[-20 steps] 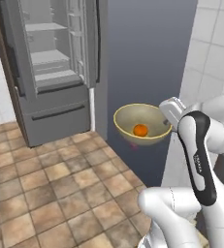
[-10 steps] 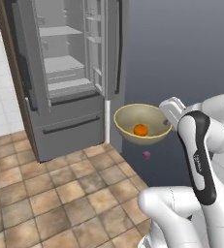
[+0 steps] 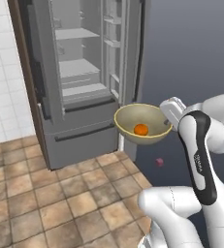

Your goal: Move the glass cup from next to the sink to the open cabinet. Then, move the bowl with the tangerine to the fridge to clear the area for faucet cleaning.

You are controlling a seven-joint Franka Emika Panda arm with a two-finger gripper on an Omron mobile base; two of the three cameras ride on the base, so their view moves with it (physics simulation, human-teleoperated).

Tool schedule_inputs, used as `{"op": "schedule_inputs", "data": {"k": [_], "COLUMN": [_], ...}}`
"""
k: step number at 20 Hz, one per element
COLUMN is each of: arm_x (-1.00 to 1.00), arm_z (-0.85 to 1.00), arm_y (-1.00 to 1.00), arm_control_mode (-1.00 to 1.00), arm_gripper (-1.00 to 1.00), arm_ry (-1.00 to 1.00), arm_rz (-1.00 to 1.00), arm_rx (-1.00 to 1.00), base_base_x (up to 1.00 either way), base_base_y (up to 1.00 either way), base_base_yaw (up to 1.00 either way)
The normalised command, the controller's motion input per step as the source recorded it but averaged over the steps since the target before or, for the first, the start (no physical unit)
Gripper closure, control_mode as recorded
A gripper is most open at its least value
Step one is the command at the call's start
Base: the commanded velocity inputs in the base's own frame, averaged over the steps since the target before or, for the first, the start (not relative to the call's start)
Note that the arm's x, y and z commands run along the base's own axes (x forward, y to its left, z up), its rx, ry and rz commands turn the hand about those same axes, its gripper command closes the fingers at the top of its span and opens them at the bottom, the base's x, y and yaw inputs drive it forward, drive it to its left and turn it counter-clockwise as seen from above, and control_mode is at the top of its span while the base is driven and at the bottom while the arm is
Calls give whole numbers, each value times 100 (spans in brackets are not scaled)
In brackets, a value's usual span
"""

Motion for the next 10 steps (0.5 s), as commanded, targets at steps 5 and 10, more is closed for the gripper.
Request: {"op": "schedule_inputs", "data": {"k": [5, 10], "arm_x": [0, 0], "arm_z": [0, 0], "arm_y": [0, 0], "arm_control_mode": [100, 100], "arm_gripper": [100, 100], "arm_ry": [0, 0], "arm_rz": [0, 0], "arm_rx": [0, 0], "base_base_x": [90, 100], "base_base_y": [-6, 0], "base_base_yaw": [3, 0]}}
